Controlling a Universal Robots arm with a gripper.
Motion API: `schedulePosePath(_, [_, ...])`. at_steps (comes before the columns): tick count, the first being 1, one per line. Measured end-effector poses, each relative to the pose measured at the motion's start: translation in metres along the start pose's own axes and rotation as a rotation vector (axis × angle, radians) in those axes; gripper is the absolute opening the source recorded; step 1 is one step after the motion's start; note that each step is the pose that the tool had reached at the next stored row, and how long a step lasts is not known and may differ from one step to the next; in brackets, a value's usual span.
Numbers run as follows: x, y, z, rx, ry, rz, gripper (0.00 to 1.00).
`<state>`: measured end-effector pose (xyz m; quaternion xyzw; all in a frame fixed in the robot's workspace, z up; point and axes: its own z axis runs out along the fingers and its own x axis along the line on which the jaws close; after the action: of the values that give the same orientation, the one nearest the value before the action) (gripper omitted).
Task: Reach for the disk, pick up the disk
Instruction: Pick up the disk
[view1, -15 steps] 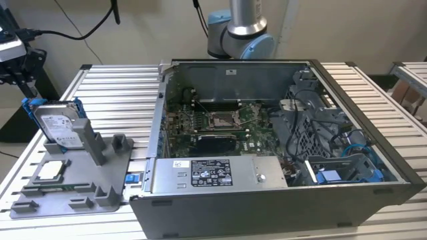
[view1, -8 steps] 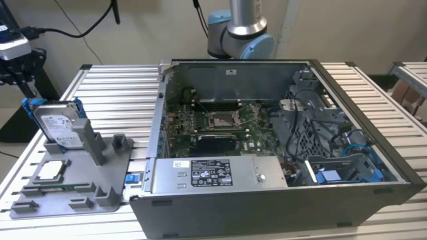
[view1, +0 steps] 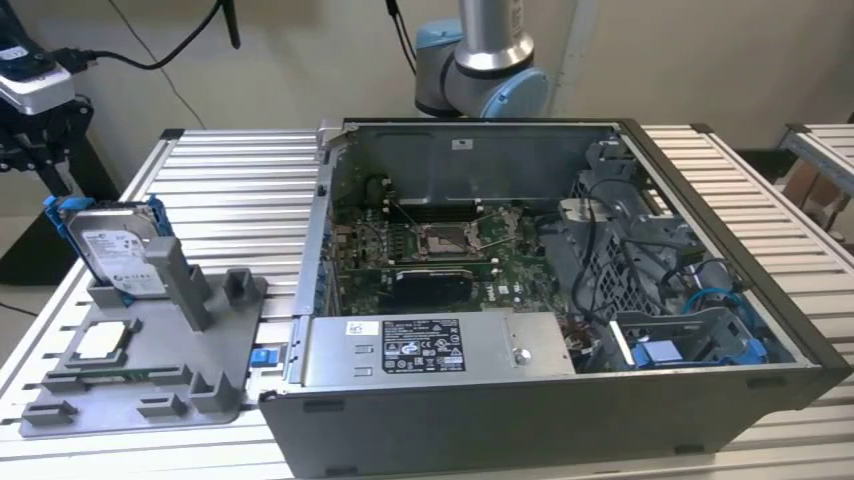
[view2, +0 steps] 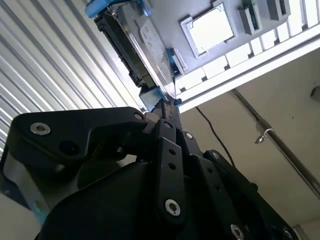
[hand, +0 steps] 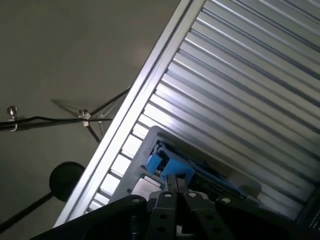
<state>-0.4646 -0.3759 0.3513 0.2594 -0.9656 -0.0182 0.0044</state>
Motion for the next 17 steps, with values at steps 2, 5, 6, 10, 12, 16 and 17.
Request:
schedulePosePath(2, [0.0000, 0.0000, 0.0000, 0.0000, 0.0012, -0.036, 0.00])
schedulePosePath(5, [0.0000, 0.0000, 0.0000, 0.0001, 0.0034, -0.092, 0.00])
schedulePosePath(6, [0.0000, -0.0001, 0.0000, 0.0001, 0.0042, -0.110, 0.00])
schedulePosePath(10, [0.0000, 0.0000, 0.0000, 0.0003, 0.0066, -0.183, 0.00])
schedulePosePath(12, [0.0000, -0.0001, 0.0000, 0.0008, 0.0071, -0.220, 0.00])
schedulePosePath(16, [0.0000, 0.0000, 0.0000, 0.0016, 0.0085, -0.291, 0.00])
schedulePosePath(17, [0.0000, -0.0001, 0.0000, 0.0017, 0.0091, -0.310, 0.00])
